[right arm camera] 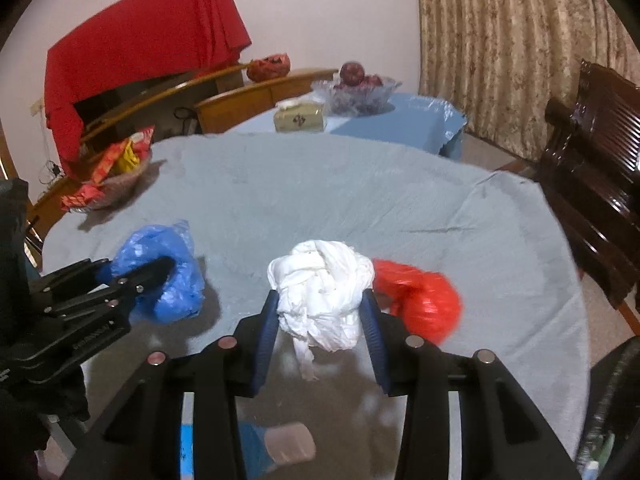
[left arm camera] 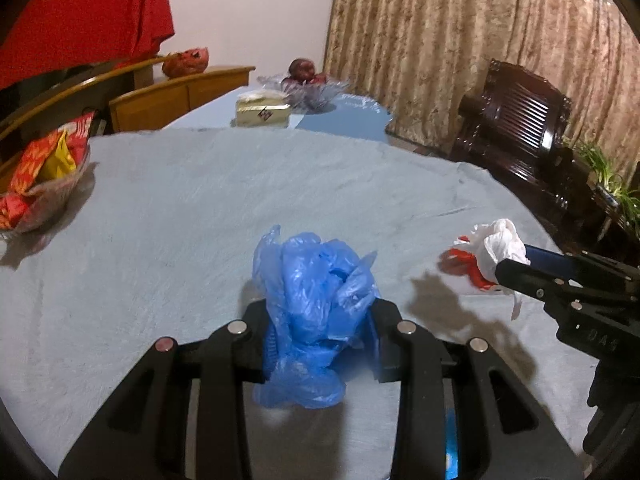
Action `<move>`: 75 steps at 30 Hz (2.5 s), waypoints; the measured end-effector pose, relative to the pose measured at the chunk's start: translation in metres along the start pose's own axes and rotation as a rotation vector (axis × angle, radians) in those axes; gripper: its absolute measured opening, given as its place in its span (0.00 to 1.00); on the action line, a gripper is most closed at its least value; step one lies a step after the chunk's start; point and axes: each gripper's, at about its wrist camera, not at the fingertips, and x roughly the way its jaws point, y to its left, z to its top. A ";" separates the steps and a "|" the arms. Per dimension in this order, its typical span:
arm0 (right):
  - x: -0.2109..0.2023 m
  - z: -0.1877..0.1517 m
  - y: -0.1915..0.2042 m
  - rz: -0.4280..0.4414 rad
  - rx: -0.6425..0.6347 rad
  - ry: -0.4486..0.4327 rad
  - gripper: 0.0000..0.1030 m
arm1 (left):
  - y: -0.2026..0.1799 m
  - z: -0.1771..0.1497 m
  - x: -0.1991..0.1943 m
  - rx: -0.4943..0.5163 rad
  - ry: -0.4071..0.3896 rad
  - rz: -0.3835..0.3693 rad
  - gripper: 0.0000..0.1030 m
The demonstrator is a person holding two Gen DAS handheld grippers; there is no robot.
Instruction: Collect trash
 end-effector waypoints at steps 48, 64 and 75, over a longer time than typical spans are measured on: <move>-0.275 -0.109 -0.215 -0.358 0.246 -0.157 0.40 | -0.338 -0.026 -0.091 0.250 -0.055 -0.370 0.32; -0.292 -0.135 -0.254 -0.456 0.291 -0.127 0.40 | -0.396 -0.045 -0.086 0.309 -0.036 -0.450 0.32; -0.283 -0.142 -0.276 -0.469 0.315 -0.116 0.40 | -0.415 -0.048 -0.068 0.338 -0.021 -0.470 0.32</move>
